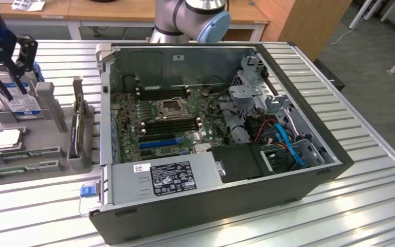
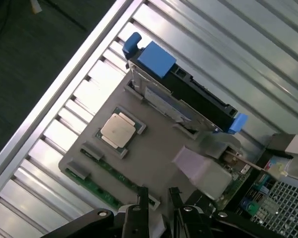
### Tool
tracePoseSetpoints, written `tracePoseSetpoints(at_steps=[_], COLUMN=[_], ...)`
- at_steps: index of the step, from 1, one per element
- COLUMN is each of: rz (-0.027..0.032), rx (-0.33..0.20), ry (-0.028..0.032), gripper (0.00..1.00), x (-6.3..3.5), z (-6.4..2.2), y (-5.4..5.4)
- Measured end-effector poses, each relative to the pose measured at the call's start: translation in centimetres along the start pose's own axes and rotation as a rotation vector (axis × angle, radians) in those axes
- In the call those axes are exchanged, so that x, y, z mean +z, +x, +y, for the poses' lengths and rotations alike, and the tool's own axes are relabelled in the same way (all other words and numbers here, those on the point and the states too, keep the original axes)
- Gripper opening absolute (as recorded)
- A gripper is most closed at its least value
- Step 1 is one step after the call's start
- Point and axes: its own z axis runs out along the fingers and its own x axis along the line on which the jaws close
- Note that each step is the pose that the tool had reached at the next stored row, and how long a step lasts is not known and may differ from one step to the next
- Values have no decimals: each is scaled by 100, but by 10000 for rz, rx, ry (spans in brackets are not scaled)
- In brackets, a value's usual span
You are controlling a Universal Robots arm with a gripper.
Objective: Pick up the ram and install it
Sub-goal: 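Pick up the ram and move it above insertion slot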
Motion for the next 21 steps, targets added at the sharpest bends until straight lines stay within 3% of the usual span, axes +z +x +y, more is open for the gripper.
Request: tracePoseSetpoints(at_steps=[21], rz=[146], rx=[-3816], ry=[-92], gripper=[30], x=[306], z=[-12], y=[7])
